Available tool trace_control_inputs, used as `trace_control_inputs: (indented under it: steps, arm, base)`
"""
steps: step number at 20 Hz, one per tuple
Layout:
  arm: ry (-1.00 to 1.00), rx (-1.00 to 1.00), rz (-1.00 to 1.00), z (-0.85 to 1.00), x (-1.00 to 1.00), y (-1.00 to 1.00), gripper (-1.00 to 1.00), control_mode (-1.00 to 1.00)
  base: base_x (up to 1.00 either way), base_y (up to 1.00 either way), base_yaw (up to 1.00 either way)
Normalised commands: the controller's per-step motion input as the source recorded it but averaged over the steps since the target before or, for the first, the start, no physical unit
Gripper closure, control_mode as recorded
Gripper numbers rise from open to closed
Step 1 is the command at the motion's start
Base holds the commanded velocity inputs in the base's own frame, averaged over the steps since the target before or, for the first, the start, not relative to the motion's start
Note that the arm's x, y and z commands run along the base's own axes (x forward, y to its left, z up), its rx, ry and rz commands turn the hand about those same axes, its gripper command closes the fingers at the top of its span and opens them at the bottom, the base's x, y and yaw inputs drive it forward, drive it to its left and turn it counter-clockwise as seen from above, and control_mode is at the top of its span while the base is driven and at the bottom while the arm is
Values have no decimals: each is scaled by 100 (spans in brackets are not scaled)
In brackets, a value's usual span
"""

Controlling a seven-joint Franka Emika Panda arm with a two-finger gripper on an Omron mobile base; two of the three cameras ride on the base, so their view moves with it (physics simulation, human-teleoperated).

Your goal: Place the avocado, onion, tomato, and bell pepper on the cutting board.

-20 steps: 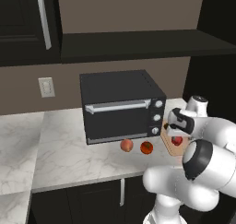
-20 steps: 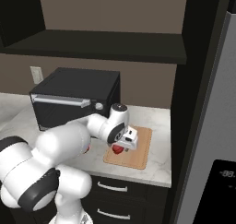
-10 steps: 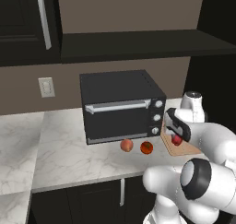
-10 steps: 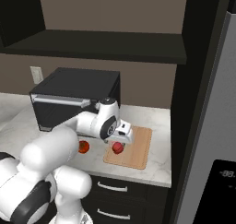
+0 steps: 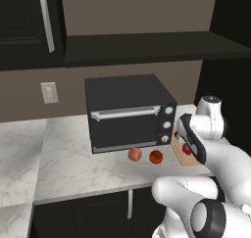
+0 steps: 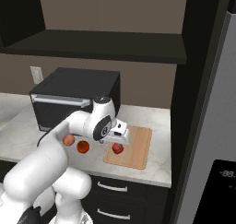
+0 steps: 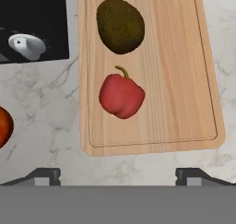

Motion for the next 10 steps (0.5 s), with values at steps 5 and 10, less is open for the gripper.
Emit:
trace_control_inputs:
  steps: [5,10]
  arm:
    - [0,0,0,23,-30,22,-100,-100]
    - [0,0,0,13,-24,41,-100,-100]
  base:
    - [0,0,0]
    - [0,0,0]
